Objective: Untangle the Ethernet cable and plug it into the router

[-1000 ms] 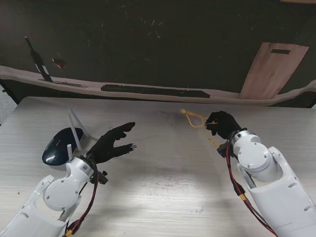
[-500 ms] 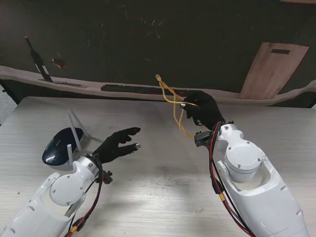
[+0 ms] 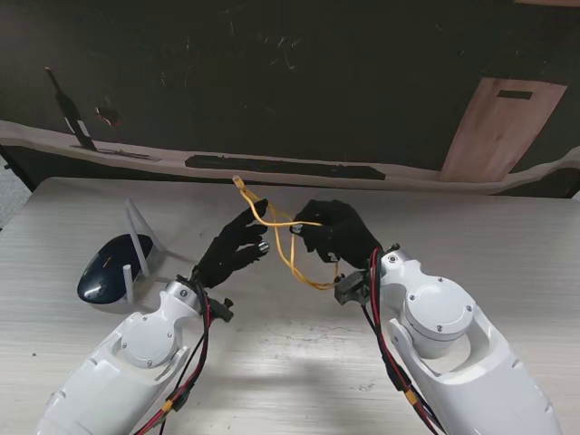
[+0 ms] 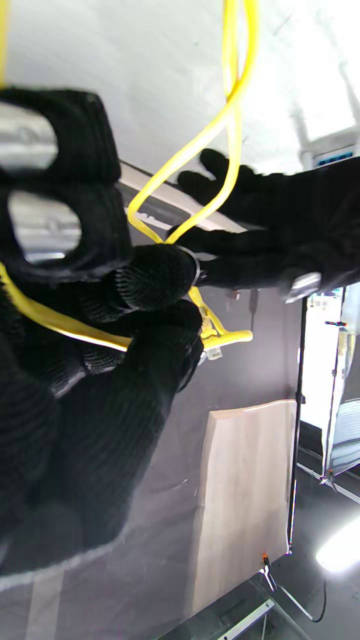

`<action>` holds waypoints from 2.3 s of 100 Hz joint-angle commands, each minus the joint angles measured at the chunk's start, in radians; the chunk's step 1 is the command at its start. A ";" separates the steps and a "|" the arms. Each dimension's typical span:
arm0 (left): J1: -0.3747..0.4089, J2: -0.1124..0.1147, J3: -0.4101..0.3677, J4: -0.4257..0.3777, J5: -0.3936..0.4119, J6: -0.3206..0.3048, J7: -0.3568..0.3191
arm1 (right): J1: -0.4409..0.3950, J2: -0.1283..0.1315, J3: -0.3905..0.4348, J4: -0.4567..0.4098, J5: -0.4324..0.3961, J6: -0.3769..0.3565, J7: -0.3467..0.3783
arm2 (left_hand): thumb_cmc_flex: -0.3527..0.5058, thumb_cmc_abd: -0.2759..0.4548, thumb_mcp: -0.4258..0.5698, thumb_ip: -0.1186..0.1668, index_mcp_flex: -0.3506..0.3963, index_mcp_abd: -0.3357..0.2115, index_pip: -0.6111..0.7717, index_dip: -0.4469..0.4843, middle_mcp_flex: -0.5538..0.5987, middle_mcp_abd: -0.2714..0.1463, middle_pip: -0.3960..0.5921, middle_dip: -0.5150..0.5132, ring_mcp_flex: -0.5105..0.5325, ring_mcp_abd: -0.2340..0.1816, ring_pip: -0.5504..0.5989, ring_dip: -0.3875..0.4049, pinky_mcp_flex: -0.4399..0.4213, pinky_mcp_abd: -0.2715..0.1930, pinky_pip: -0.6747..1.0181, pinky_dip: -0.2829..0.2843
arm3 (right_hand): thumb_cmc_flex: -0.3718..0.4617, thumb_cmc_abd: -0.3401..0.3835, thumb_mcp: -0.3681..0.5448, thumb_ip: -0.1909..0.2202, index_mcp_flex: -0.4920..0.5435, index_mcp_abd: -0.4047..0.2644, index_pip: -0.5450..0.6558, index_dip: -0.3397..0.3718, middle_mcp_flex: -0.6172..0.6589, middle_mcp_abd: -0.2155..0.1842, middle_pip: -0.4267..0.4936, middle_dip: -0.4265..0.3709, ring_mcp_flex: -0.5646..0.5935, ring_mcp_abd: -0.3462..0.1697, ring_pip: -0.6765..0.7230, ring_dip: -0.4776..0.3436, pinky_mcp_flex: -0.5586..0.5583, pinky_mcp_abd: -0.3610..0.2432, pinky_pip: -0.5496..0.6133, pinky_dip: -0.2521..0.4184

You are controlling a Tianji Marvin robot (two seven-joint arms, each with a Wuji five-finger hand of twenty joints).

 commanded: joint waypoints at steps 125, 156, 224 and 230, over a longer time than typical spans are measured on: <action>-0.003 -0.044 0.024 0.018 0.076 0.031 0.097 | -0.023 -0.014 -0.036 -0.006 0.037 -0.061 -0.019 | 0.076 -0.032 0.231 -0.030 0.480 -0.317 0.533 0.214 0.404 -0.066 0.172 0.098 0.204 -0.044 0.183 0.110 0.022 0.041 0.158 0.065 | -0.020 0.005 0.043 0.016 0.018 -0.025 0.050 0.013 0.134 0.183 0.119 0.008 0.004 -0.119 0.090 0.013 0.050 -0.187 0.235 -0.030; 0.000 -0.044 0.012 0.035 0.033 -0.032 0.086 | -0.011 -0.029 -0.029 0.020 -0.010 -0.069 -0.092 | 0.119 -0.067 0.228 -0.053 0.685 -0.331 0.620 0.031 0.368 -0.107 0.156 0.096 0.177 -0.055 0.168 0.111 0.000 0.045 0.127 0.052 | -0.022 0.000 0.051 0.015 0.020 -0.025 0.053 0.011 0.136 0.181 0.118 0.007 0.004 -0.120 0.089 0.014 0.049 -0.187 0.235 -0.030; 0.010 -0.042 0.023 -0.016 0.280 0.281 0.173 | -0.030 -0.025 0.025 0.015 0.055 0.001 -0.052 | 0.077 0.091 0.171 0.017 0.388 -0.061 0.207 0.077 0.236 -0.098 0.132 0.078 0.140 -0.056 0.164 0.094 -0.010 0.025 0.168 0.070 | -0.031 0.004 0.042 0.013 0.037 0.019 0.065 0.018 0.175 0.185 0.132 0.010 0.006 -0.154 0.093 0.019 0.047 -0.166 0.235 -0.035; 0.008 -0.045 0.028 -0.015 0.298 0.311 0.188 | -0.038 -0.018 0.046 0.005 0.067 0.025 -0.017 | 0.076 0.098 0.166 0.018 0.387 -0.051 0.206 0.077 0.233 -0.091 0.132 0.078 0.134 -0.051 0.164 0.094 -0.015 0.027 0.169 0.071 | -0.054 0.011 0.033 0.008 0.053 0.039 0.087 0.045 0.214 0.170 0.155 0.017 0.007 -0.180 0.096 0.027 0.045 -0.149 0.235 -0.027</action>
